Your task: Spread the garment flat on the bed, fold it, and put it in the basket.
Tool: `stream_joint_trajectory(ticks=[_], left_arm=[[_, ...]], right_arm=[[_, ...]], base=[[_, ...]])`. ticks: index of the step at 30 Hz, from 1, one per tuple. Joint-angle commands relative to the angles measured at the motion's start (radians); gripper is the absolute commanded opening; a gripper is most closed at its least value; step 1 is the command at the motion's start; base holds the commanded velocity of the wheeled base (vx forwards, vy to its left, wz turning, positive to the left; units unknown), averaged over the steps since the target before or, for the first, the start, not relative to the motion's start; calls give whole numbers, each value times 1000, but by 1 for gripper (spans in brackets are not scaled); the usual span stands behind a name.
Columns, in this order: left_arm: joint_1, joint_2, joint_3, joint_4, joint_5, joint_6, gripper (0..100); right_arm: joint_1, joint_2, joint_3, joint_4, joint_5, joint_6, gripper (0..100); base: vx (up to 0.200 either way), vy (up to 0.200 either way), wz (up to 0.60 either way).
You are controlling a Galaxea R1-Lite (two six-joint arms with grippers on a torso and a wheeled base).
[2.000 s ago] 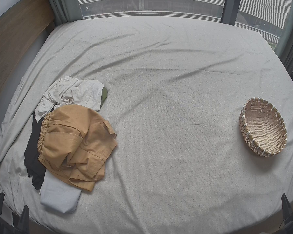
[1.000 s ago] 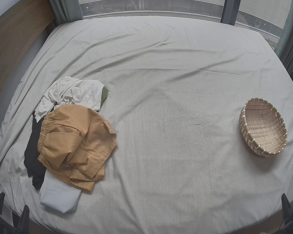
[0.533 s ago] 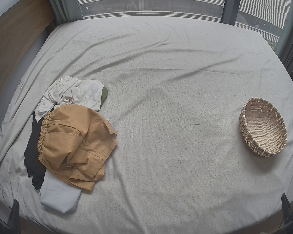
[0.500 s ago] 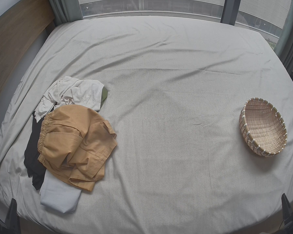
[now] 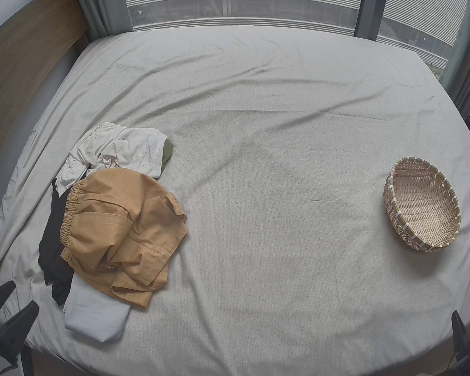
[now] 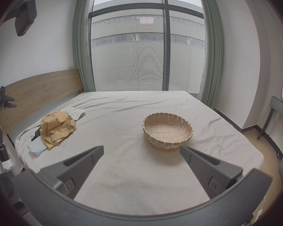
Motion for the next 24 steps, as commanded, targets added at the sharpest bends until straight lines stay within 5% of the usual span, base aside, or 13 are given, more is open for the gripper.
stream_joint_trajectory(ticks=[1,9,15,24], left_arm=[[-27,202,-12,-12,-26,-34,100],[-26,372,20,-103,-63,-44,100],[-23,561,75,-309,-62,-47,100],[-29,734,80,-341,-77,-73,100]], right_arm=[[0,-10,16,0,1,0,100],[0,-10,16,0,1,1,100],[0,-10,16,0,1,1,100],[0,-10,16,0,1,1,100]], base=[[0,0,0],[0,0,0],[0,0,0],[0,0,0]])
